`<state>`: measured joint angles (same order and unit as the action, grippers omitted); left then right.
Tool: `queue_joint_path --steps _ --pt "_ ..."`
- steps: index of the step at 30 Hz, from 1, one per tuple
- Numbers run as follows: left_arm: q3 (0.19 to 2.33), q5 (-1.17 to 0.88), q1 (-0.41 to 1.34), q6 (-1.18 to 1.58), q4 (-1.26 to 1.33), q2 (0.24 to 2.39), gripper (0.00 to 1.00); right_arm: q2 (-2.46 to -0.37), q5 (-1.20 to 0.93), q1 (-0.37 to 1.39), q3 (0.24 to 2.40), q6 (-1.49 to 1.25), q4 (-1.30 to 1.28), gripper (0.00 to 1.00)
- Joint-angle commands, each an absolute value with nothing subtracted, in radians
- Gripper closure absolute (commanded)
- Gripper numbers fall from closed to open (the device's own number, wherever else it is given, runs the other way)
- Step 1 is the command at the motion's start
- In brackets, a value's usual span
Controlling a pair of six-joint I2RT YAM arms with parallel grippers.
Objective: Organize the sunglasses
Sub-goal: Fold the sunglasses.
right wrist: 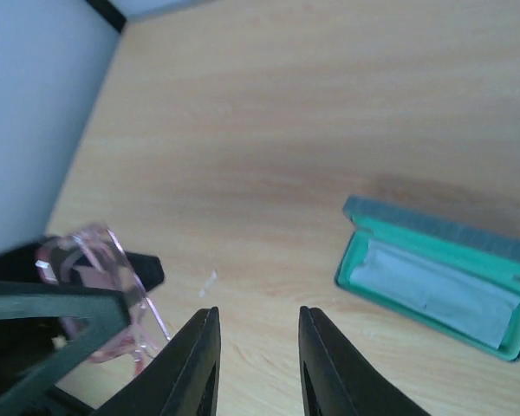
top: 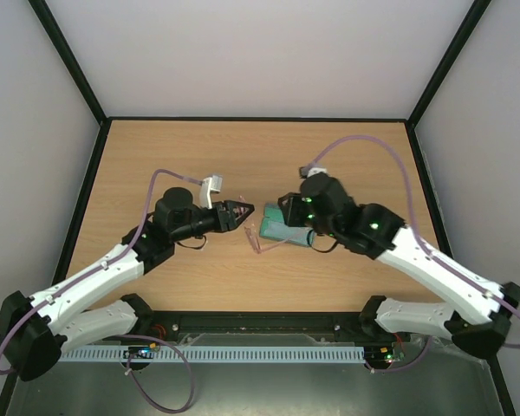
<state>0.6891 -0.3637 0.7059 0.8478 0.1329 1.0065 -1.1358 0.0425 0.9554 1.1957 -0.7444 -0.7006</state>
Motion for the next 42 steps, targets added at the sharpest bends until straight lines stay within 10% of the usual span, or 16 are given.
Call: queue_joint_path --steps 1,21,42 --pt "0.715 -0.355 0.681 0.824 0.1 0.97 0.49 -1.045 0.042 0.936 1.232 -0.741 -0.783 0.72" --pt "0.731 -0.308 0.597 0.827 0.079 0.978 0.5 -0.866 -0.146 0.938 0.747 -0.864 -0.625 0.69" --pt "0.665 -0.417 0.617 0.862 0.172 1.016 0.5 -1.273 -0.105 0.897 1.04 -0.743 -0.485 0.7"
